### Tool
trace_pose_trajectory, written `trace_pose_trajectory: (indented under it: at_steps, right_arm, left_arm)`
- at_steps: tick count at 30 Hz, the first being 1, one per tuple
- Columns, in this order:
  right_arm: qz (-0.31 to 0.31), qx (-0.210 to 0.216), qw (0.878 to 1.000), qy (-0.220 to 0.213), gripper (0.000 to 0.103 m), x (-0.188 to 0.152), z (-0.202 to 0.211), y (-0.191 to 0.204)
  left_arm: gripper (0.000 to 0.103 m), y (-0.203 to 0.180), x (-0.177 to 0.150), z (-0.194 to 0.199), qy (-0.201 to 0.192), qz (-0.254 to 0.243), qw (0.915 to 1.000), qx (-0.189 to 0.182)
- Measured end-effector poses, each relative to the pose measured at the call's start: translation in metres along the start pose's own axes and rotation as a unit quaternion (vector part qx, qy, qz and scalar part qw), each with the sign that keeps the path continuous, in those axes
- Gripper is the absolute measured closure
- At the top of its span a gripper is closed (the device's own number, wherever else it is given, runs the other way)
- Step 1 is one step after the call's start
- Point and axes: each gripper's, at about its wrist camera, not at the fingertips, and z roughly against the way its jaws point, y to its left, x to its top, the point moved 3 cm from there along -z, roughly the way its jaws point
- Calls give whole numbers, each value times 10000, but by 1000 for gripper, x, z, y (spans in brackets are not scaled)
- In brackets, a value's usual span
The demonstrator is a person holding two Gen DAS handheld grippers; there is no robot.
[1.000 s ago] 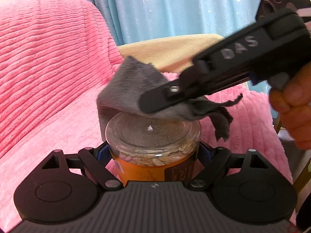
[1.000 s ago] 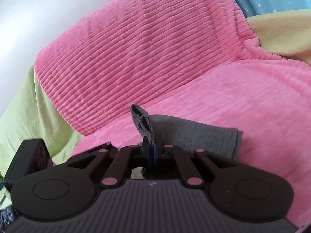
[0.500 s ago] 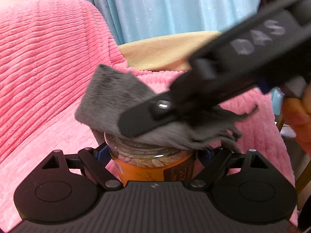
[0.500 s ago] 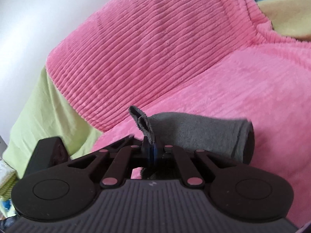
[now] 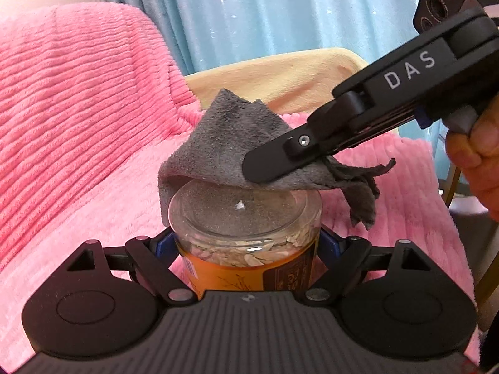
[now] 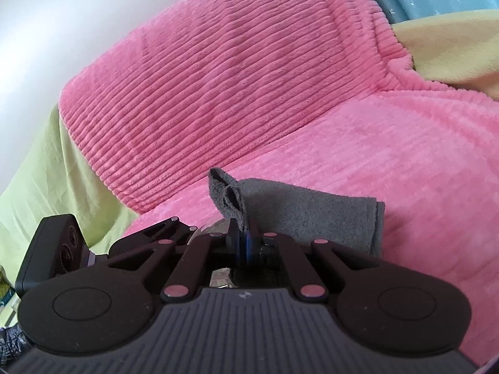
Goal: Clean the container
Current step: 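Keep rubbing the cloth over the lid with the right gripper while the left gripper holds the jar, then tilt and rotate the jar with the left gripper, showing its label to the cloth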
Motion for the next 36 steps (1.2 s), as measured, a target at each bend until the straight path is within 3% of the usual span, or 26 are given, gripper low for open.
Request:
trace_pose_trajectory:
  at_steps: [25, 29, 36]
  right_arm:
    - [-37, -18, 10000, -8, 102, 1, -3, -1]
    - [-61, -39, 10000, 0, 102, 2, -1, -3]
    - [-114, -367, 9972, -647, 101, 9, 21, -5]
  left_arm:
    - [17, 48, 41, -60, 337, 95, 9994, 45]
    - [17, 48, 39, -65, 594, 66, 9982, 9]
    - [17, 55, 39, -67, 848, 168, 9963, -30]
